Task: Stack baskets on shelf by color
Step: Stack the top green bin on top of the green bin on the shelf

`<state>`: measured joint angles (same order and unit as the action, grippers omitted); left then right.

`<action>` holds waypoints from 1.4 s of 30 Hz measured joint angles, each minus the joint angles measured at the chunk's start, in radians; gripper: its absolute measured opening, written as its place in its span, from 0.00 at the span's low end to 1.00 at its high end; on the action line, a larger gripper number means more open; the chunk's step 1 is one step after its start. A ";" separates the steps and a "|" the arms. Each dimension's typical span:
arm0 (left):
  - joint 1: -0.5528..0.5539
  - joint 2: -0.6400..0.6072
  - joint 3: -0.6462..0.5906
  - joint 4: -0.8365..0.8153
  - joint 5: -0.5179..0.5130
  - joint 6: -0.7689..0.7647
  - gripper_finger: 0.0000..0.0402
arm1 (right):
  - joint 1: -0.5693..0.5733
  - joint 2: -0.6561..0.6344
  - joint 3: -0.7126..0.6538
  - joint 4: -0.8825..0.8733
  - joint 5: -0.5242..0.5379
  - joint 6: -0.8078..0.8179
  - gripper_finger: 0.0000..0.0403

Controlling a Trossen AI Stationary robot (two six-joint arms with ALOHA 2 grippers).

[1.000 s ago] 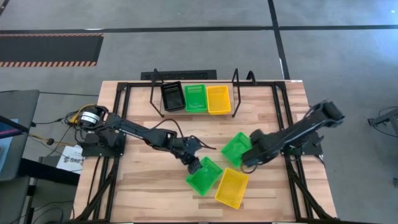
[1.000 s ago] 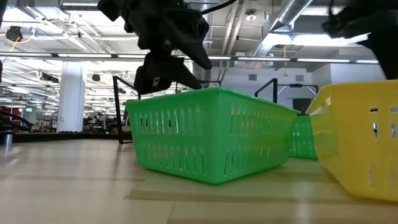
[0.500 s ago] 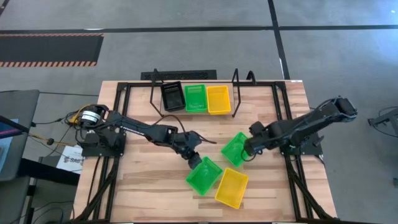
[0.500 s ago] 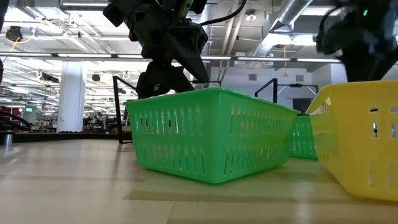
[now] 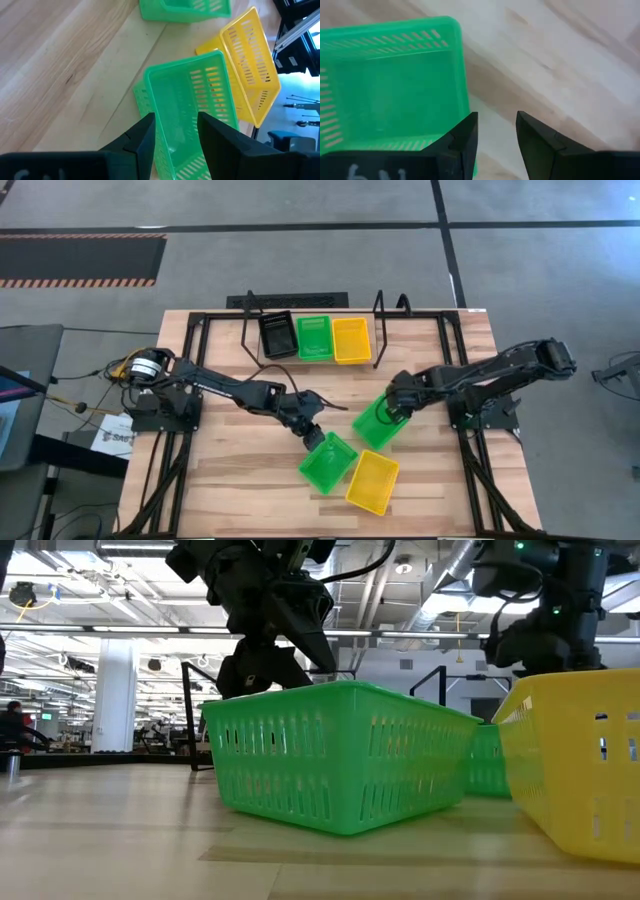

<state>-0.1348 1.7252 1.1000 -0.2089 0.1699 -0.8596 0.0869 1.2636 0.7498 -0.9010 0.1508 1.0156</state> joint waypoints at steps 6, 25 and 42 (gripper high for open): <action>0.000 0.000 0.000 0.001 -0.012 -0.013 0.33 | 0.006 0.000 0.000 0.041 -0.041 -0.031 0.38; 0.000 0.000 0.000 0.000 -0.037 -0.018 0.33 | -0.039 -0.003 0.008 0.041 -0.157 -0.183 0.37; 0.000 0.000 0.000 -0.002 -0.077 -0.020 0.33 | -0.037 0.043 0.085 0.099 -0.206 -0.231 0.37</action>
<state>-0.1349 1.7252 1.1000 -0.2111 0.0929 -0.8792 0.0502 1.3069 0.8349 -0.8018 -0.0555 0.7849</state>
